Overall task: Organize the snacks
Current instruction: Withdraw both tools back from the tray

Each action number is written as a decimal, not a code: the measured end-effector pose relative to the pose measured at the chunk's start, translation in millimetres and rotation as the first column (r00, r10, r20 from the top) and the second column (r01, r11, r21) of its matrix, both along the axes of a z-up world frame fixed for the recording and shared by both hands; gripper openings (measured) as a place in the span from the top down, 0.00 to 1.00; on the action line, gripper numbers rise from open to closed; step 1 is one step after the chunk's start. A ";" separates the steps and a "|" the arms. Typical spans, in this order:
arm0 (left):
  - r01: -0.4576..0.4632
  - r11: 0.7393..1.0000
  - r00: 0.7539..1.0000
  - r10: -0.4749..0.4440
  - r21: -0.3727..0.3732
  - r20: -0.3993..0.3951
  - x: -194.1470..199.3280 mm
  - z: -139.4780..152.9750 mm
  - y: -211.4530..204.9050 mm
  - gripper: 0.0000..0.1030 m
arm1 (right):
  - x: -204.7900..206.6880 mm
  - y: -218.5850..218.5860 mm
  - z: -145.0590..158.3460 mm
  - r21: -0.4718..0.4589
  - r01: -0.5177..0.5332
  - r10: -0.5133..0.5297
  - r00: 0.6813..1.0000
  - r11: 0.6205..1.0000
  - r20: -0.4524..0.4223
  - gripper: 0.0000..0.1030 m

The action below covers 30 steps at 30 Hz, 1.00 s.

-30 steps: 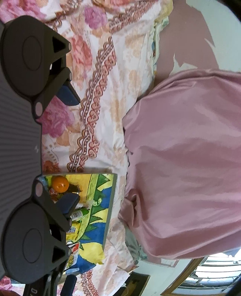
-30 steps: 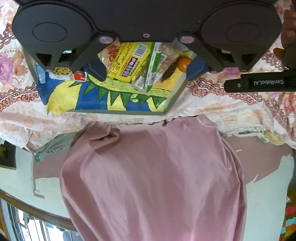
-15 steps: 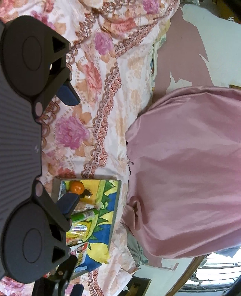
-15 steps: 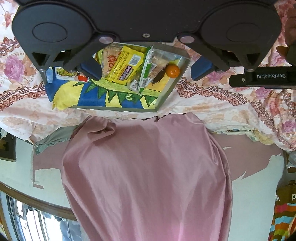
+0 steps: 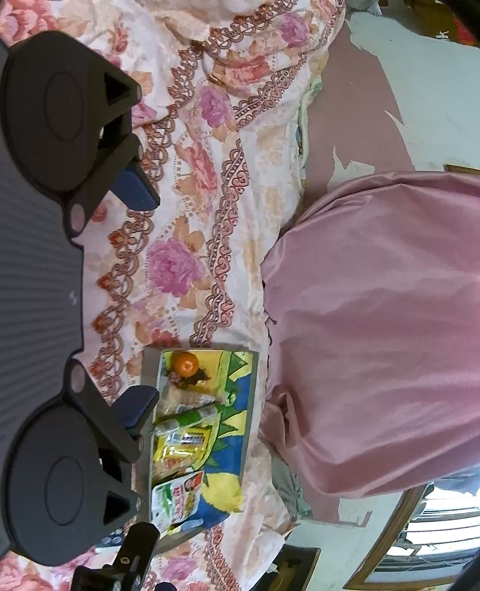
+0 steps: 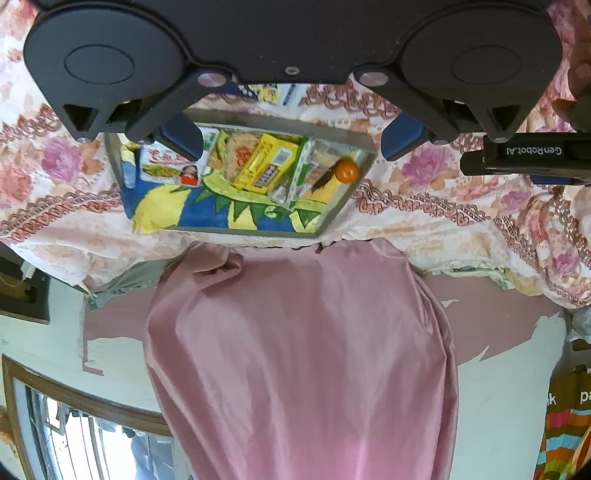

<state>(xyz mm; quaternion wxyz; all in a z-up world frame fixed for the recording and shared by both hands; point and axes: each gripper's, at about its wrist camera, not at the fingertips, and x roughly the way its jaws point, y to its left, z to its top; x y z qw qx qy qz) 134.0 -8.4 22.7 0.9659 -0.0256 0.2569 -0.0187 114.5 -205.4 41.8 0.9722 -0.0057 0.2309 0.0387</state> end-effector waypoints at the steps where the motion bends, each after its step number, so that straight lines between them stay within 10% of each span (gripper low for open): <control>1: 0.000 1.000 1.000 0.000 -0.002 -0.001 -4.1 0.2 -0.1 0.01 | -4.0 -1.4 0.6 0.000 0.004 -0.004 1.000 1.000 -0.002 0.01; 30: 0.166 0.978 0.977 -0.147 0.122 -0.153 -65.0 -24.4 -33.4 0.00 | -79.7 -25.7 -21.3 -0.039 0.145 -0.150 0.957 0.989 -0.250 0.01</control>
